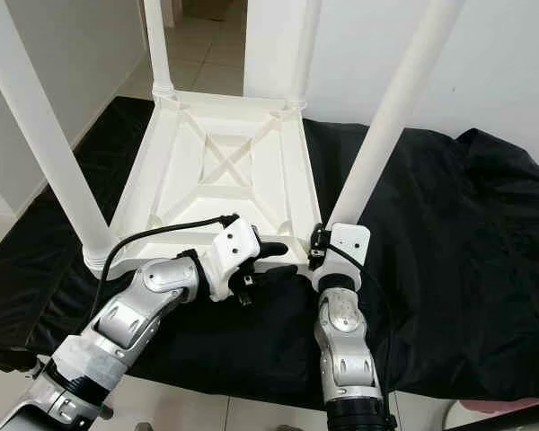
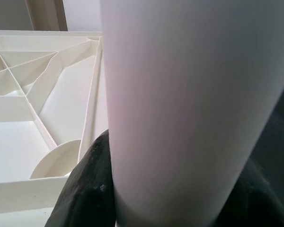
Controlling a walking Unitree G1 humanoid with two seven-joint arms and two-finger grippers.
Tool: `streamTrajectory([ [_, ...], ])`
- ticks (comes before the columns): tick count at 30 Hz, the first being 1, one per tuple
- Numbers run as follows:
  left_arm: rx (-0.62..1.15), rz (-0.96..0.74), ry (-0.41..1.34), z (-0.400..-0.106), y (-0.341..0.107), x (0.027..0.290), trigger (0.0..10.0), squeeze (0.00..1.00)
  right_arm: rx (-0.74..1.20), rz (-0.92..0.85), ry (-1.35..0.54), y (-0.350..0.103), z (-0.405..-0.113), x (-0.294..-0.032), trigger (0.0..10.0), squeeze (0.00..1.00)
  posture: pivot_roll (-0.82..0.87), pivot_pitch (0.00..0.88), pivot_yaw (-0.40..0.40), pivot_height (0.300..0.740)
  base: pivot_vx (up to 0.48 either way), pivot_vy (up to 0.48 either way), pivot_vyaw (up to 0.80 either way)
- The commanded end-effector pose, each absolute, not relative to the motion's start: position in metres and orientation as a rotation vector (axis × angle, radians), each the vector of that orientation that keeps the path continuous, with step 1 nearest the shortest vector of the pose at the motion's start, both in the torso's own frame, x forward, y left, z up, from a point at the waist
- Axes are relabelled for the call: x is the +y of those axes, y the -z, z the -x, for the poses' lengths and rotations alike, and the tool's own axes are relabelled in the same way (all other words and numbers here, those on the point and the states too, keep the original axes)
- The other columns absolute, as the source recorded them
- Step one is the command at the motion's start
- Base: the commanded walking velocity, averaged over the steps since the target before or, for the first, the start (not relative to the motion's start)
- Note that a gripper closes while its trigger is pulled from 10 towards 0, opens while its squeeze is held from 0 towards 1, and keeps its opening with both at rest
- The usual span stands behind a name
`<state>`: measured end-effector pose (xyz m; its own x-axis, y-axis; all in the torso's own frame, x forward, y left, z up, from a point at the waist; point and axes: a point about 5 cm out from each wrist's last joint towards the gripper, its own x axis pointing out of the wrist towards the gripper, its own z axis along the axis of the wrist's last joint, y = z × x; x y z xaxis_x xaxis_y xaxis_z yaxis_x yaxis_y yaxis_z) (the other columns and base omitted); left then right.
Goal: Building children table
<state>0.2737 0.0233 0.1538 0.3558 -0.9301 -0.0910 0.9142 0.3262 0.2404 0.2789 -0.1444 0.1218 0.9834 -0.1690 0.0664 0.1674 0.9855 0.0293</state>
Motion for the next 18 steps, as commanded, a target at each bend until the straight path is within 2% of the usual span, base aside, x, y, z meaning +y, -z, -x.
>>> streamTrajectory([
  [1, -0.064, -0.292, 1.246, -0.272, -0.153, 0.021, 10.0, 0.0, -0.027, -0.036, 0.172, -0.112, -0.276, -0.142, 10.0, 0.0, -0.09, 0.0, -0.067, 0.74, 0.0, 0.0, 0.0],
  [2, -0.064, -0.292, 1.245, -0.273, -0.152, 0.021, 10.0, 0.0, -0.043, -0.049, 0.165, -0.114, -0.275, -0.143, 10.0, 1.0, -0.1, 0.0, -0.066, 0.74, 0.0, 0.0, 0.0],
  [10, -0.064, -0.292, 1.245, -0.273, -0.152, 0.021, 10.0, 0.0, -0.087, -0.046, 0.134, -0.12, -0.268, -0.147, 10.0, 1.0, -0.1, 0.0, -0.061, 0.74, 0.0, 0.0, 0.0],
  [18, -0.065, -0.295, 1.248, -0.274, -0.153, 0.022, 10.0, 0.0, -0.107, 0.014, 0.038, -0.117, -0.259, -0.185, 10.0, 1.0, -0.11, 0.0, -0.053, 0.74, 0.0, 0.0, 0.0],
])
